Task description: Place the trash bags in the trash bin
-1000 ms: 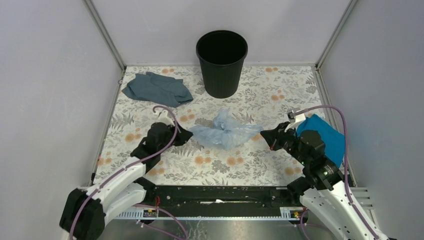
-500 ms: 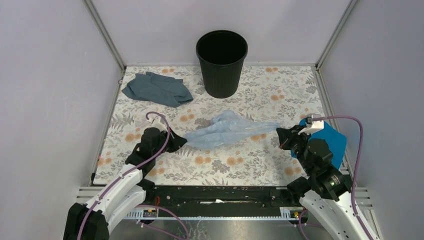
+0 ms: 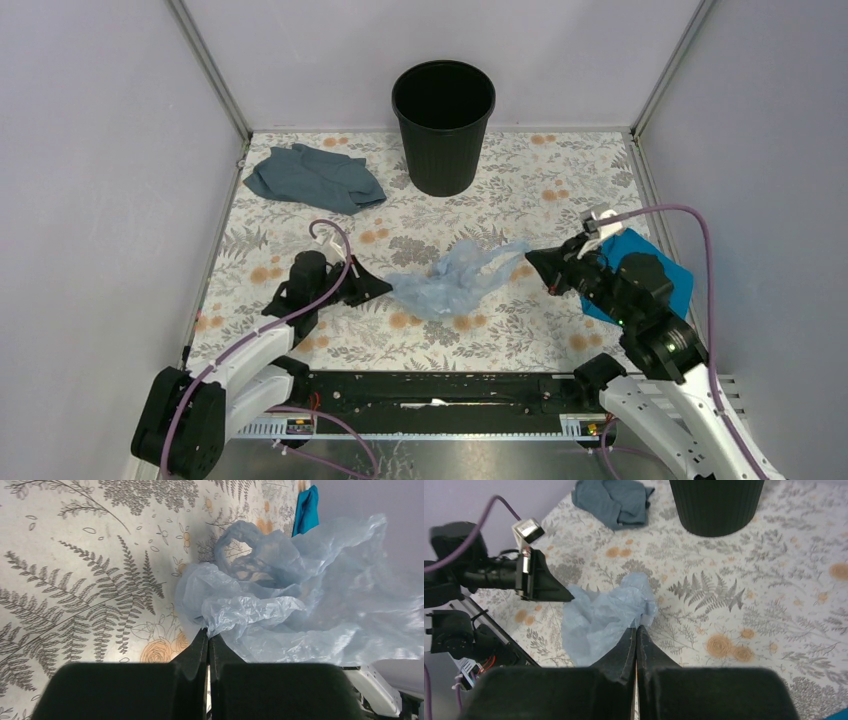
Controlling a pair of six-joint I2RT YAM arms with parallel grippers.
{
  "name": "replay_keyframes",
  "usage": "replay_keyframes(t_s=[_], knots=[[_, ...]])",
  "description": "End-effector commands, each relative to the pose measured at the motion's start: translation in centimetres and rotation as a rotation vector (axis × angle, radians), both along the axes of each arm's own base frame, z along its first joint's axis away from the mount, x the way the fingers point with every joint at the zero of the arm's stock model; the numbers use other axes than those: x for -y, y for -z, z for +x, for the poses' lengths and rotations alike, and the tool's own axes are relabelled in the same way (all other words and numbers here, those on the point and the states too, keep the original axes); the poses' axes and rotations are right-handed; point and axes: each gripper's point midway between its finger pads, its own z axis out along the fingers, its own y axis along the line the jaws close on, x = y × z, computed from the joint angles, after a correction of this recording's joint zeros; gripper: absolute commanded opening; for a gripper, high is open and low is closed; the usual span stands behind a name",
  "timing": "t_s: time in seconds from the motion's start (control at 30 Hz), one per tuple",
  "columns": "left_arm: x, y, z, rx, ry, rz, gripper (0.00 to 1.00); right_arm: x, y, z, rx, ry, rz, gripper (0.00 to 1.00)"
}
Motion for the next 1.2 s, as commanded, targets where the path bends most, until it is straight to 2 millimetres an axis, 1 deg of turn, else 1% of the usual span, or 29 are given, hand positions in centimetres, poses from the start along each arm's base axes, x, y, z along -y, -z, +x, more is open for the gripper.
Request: replay_keyframes(t_s=[0.0,0.03,0.1,0.2,0.33,0.4,0.5,0.6,0.67,0.7,0.73,0.77,0.83,0.87,0.9,1.0,1.03,1.1,1.13,1.17], knots=[[-0.9,-0.1,1.2,0.029,-0.073,0.027,0.00,2.1,-6.8,-1.8,0.187,0.044,0.056,0.00],[-1.1,0.2,1.3,0.026,-0.087,0.032,0.00,2.6,-7.5,-2.2,0.198,0.059,0.068,0.00],[-1.4,0.6,1.4,0.022,-0.104,0.033,0.00,2.9,-8.5,-3.0,0.213,0.058,0.084,0.00],[-1.1,0.4,1.6,0.025,-0.097,0.014,0.00,2.8,-8.7,-3.4,0.201,0.035,0.072,0.00],[-0.5,-0.3,1.7,0.033,-0.070,-0.014,0.00,2.9,-7.8,-3.0,0.178,0.047,0.038,0.00],[-0.2,-0.6,1.7,0.034,-0.047,-0.021,0.00,2.6,-7.4,-2.8,0.166,0.039,0.039,0.00],[0.2,-0.5,1.3,0.024,-0.005,-0.023,0.00,1.9,-6.7,-2.1,0.146,0.026,0.039,0.00],[0.2,-0.1,1.0,0.009,0.022,0.002,0.00,1.9,-5.7,-0.8,0.095,0.059,0.007,0.00],[0.2,-0.7,1.0,0.026,0.037,0.023,0.02,2.4,-4.4,0.4,0.034,0.116,-0.049,0.00],[0.1,-1.3,1.1,0.038,0.039,0.031,0.05,2.8,-4.0,0.9,0.007,0.143,-0.078,0.00],[0.0,-2.2,1.2,0.060,0.037,0.034,0.10,3.1,-3.4,1.3,-0.019,0.168,-0.105,0.00],[-0.1,-3.0,1.3,0.079,0.033,0.042,0.19,3.4,-2.8,1.6,-0.038,0.186,-0.127,0.00],[-0.4,-4.8,1.6,0.126,0.022,0.056,0.46,3.7,-2.6,2.0,-0.042,0.205,-0.145,0.00],[-0.5,-5.4,1.7,0.144,0.019,0.064,0.58,3.8,-2.7,2.0,-0.032,0.211,-0.144,0.00],[-0.6,-5.8,1.7,0.157,0.017,0.073,0.63,3.9,-3.0,2.0,-0.020,0.217,-0.142,0.00],[-1.0,-6.7,1.7,0.182,0.011,0.096,0.74,4.8,-4.2,2.0,0.018,0.250,-0.156,0.00],[-1.0,-7.1,1.6,0.189,0.016,0.092,0.76,5.1,-4.5,2.0,0.023,0.262,-0.167,0.00],[-0.5,-8.5,1.1,0.219,0.046,0.063,0.80,5.8,-5.1,2.0,0.022,0.284,-0.196,0.00],[-0.2,-9.3,0.9,0.239,0.067,0.041,0.83,5.7,-5.5,1.9,0.024,0.275,-0.201,0.00],[0.1,-10.2,0.6,0.263,0.089,0.017,0.86,5.2,-5.8,1.6,0.025,0.237,-0.197,0.00]])
